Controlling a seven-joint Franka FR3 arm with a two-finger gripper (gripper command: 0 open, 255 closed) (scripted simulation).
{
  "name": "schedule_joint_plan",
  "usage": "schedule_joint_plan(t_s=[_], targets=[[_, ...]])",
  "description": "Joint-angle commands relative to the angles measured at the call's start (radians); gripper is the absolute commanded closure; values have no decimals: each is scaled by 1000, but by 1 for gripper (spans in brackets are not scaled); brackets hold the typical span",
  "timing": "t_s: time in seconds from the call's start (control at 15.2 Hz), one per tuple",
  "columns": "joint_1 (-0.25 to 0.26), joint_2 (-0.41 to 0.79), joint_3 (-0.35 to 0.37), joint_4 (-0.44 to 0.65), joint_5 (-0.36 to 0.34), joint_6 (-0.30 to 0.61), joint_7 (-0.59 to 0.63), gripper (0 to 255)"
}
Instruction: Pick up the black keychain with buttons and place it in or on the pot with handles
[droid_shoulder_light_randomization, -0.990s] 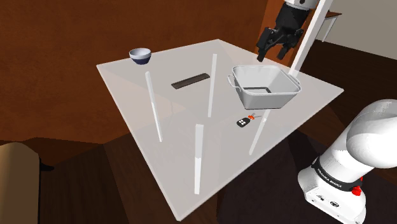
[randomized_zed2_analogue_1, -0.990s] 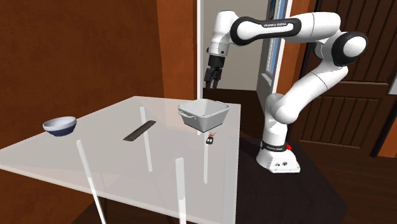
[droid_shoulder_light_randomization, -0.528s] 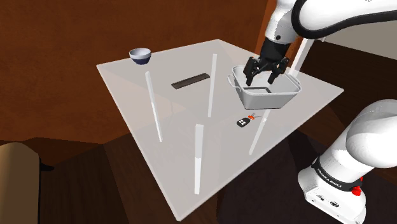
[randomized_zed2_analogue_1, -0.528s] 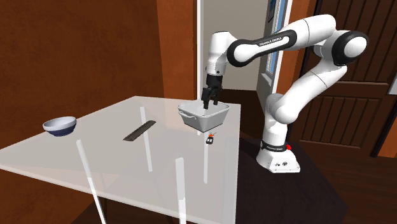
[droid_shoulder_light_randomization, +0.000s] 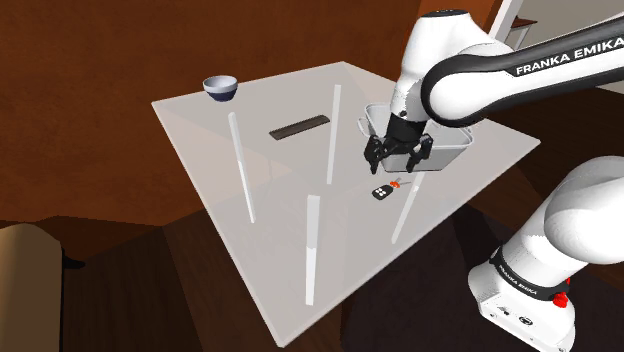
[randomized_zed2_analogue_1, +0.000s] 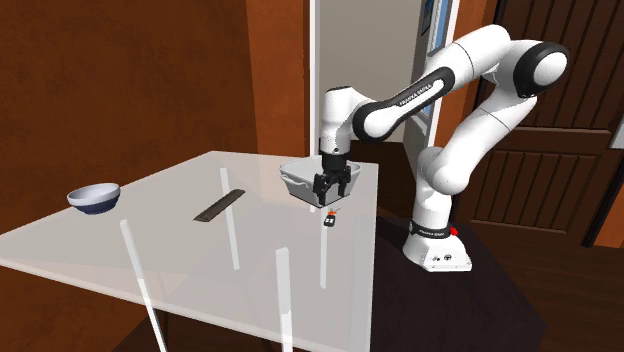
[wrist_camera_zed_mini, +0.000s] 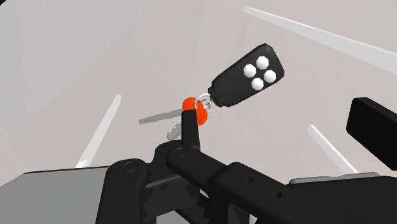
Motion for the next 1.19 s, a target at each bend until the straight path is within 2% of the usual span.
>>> schedule_joint_plan(t_s=[0.0, 0.53, 0.99, 1.06, 1.12], targets=[[-1, 51, 32, -28, 18, 64, 49, 0], [-6, 139, 55, -80, 25, 204, 52, 0], [-6, 139, 55, -80, 25, 204, 52, 0], [-6, 139, 55, -80, 25, 204, 52, 255], [-6, 139, 55, -80, 25, 204, 52, 255]])
